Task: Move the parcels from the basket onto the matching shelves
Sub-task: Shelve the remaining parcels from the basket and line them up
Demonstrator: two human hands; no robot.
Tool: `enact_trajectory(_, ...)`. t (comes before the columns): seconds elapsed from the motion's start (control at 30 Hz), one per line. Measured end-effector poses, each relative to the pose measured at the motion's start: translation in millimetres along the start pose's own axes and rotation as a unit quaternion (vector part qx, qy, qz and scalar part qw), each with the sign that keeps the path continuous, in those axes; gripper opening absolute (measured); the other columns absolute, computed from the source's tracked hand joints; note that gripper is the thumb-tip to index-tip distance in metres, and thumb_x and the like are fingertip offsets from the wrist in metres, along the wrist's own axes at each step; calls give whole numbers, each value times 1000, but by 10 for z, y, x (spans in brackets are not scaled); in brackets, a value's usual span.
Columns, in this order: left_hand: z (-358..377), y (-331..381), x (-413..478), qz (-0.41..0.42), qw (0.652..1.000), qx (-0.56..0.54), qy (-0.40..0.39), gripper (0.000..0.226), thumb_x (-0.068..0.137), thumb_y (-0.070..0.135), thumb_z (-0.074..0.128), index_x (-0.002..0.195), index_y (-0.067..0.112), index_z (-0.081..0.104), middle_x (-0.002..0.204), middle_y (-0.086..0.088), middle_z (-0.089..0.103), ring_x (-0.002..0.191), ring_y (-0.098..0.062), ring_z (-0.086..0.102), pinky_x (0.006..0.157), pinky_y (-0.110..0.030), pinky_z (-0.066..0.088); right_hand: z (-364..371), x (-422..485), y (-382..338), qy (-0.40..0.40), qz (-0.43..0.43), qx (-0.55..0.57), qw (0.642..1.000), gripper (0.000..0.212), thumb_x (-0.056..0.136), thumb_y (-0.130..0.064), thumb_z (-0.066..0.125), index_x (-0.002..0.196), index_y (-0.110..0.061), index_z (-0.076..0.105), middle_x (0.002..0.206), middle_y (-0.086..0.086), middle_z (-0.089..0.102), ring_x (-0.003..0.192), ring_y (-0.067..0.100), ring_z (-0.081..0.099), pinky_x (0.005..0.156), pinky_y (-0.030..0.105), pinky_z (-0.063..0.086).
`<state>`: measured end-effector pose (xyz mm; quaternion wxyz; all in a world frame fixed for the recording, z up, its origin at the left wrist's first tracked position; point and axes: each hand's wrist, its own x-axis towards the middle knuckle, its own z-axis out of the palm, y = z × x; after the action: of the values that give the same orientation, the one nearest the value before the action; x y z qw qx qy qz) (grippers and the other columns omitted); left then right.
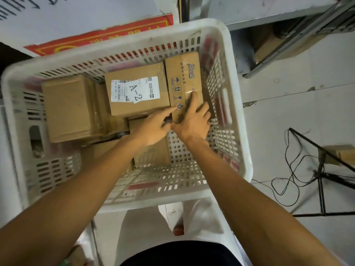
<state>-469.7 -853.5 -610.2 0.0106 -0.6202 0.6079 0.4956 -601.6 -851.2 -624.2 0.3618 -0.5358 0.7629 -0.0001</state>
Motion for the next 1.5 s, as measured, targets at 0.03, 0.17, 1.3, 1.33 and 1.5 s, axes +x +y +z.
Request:
enact_trajectory(0.03,-19,6,-24,1,1000,7,-4,57,95,11,48,146,33,33,138,-5,49,106,-10,53,90,-22,40,-22,-24,-14,2,1,7,1000,120,65,-49,80,151,-27,-1,148,21,18,129,41,30,100,55,39)
enact_trajectory(0.17,-93,-7,-157,-7,1000,13,-17,54,96,16,49,145,31,33,141,-4,46,114,-18,54,102,-41,43,-118,-188,-14,11,0,31,999,118,63,-48,81,150,-26,4,141,19,21,124,39,30,101,56,38)
enact_trajectory(1.3,-1921,-693,-2394,118,940,-257,189,74,81,9,71,145,17,34,131,-4,55,110,-14,57,95,-32,48,-673,-2256,-1611,-65,-272,341,898,58,86,-6,68,134,-26,43,128,-2,51,109,12,60,87,27,54)
enact_trajectory(1.33,-1966,-775,-2549,113,934,-265,211,72,81,10,72,144,19,37,127,-4,57,105,-13,58,92,-31,49,-645,-2277,-1745,-85,-284,337,894,59,87,-7,67,139,-19,41,131,2,51,106,12,61,84,25,55)
enact_trajectory(1.5,-1975,-1171,-3376,56,876,-359,316,74,79,13,74,141,28,36,110,-5,59,99,-21,62,70,-31,58,-366,-2480,-2373,-194,-347,328,857,57,91,-6,62,142,-15,40,124,5,58,102,15,64,72,23,57)
